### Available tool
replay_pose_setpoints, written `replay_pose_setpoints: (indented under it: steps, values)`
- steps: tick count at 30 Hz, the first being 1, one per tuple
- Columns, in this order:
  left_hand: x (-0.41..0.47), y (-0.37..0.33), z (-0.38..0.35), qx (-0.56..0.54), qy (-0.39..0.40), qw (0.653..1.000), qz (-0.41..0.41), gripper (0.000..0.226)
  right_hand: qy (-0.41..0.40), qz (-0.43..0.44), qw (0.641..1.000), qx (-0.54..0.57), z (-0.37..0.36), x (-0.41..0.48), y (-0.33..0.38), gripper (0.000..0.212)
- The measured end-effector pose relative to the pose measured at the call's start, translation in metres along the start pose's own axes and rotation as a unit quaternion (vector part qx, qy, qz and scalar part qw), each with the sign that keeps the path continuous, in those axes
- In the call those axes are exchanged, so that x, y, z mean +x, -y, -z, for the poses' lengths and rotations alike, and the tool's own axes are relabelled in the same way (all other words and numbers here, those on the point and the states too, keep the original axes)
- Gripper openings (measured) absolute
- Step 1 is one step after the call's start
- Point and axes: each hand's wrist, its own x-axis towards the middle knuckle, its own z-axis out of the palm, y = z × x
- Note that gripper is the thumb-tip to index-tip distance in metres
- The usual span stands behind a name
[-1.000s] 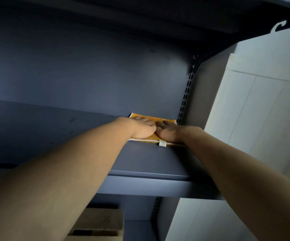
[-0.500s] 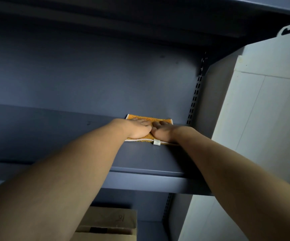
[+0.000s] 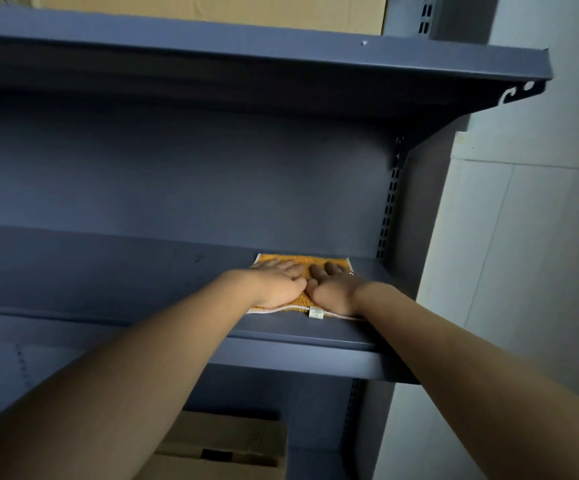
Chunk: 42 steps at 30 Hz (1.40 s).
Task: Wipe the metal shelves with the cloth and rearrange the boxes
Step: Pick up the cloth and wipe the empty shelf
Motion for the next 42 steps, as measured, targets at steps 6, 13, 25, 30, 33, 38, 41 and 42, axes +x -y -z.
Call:
replay_pose_setpoints:
  steps: [6, 13, 25, 30, 33, 38, 41, 42]
  values:
    - [-0.029, -0.012, -0.003, -0.016, 0.0, 1.0, 0.007, 0.056, 0.004, 0.021, 1.0, 0.011, 0.003, -0.043, 0.005, 0.065]
    - [-0.059, -0.026, -0.006, -0.024, -0.003, 1.0, 0.011, 0.055, 0.005, 0.05, 0.999, 0.012, 0.0, -0.078, 0.003, 0.064]
    - [-0.06, -0.028, -0.004, -0.03, 0.008, 0.999, 0.018, 0.055, -0.005, 0.068, 0.997, 0.02, -0.003, -0.076, 0.001, 0.064]
    - [-0.06, -0.024, -0.004, -0.022, 0.005, 1.0, -0.001, 0.057, -0.013, 0.049, 0.999, 0.02, -0.002, -0.079, 0.005, 0.063]
    - [-0.06, -0.02, -0.003, -0.019, 0.007, 1.0, -0.013, 0.059, -0.014, 0.025, 1.0, 0.013, 0.0, -0.084, 0.013, 0.061]
    - [-0.066, 0.006, -0.003, -0.017, 0.008, 0.999, -0.045, 0.061, -0.016, -0.017, 1.0, 0.01, -0.002, -0.087, 0.043, 0.06]
    - [-0.076, 0.039, -0.001, -0.018, 0.01, 0.998, -0.058, 0.061, -0.02, -0.028, 0.999, 0.007, -0.005, -0.081, 0.078, 0.06]
    - [-0.079, 0.052, 0.001, -0.015, 0.012, 0.998, -0.06, 0.061, -0.021, -0.027, 0.999, 0.008, -0.006, -0.078, 0.09, 0.06]
